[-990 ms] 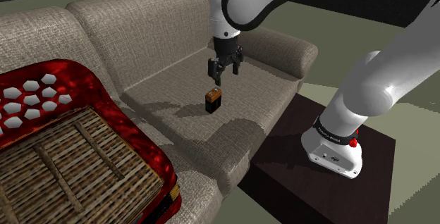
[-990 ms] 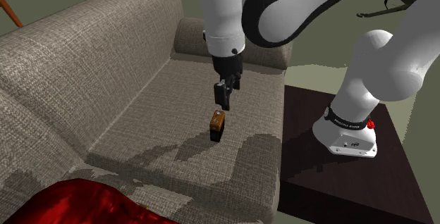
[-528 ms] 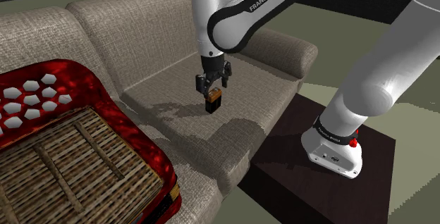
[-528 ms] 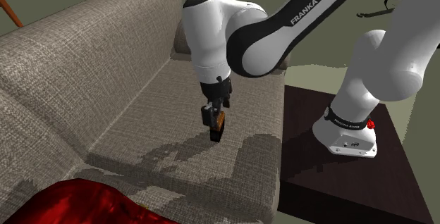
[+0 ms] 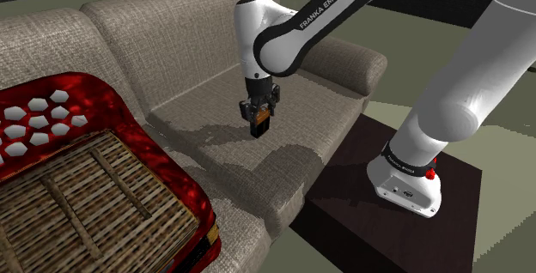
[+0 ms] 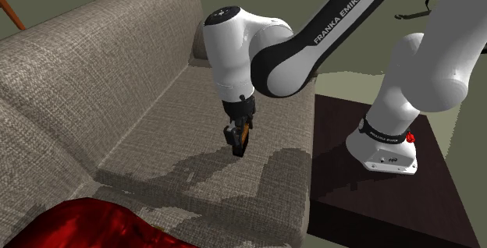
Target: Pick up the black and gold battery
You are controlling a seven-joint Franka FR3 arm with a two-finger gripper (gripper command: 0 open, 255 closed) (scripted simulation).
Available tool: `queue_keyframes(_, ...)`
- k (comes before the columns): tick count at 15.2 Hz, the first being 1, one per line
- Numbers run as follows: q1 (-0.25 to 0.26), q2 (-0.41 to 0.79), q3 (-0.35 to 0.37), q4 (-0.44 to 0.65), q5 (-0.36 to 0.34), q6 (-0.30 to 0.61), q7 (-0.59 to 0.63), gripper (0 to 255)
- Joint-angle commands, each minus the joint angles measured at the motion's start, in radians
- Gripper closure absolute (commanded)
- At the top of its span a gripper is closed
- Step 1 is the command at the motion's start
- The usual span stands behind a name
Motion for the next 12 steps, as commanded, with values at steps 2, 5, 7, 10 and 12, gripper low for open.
queue_keyframes(2, 0.0, 0.001, 0.0, 0.0, 0.0, 0.001, 0.0, 255)
queue_keyframes(5, 0.0, 0.001, 0.0, 0.0, 0.0, 0.001, 0.0, 255)
queue_keyframes(7, 0.0, 0.001, 0.0, 0.0, 0.0, 0.001, 0.0, 255)
queue_keyframes(10, 0.001, -0.021, -0.001, 0.008, 0.009, -0.028, -0.006, 255)
queue_keyframes(12, 0.001, -0.042, -0.002, 0.017, 0.018, -0.057, -0.012, 255)
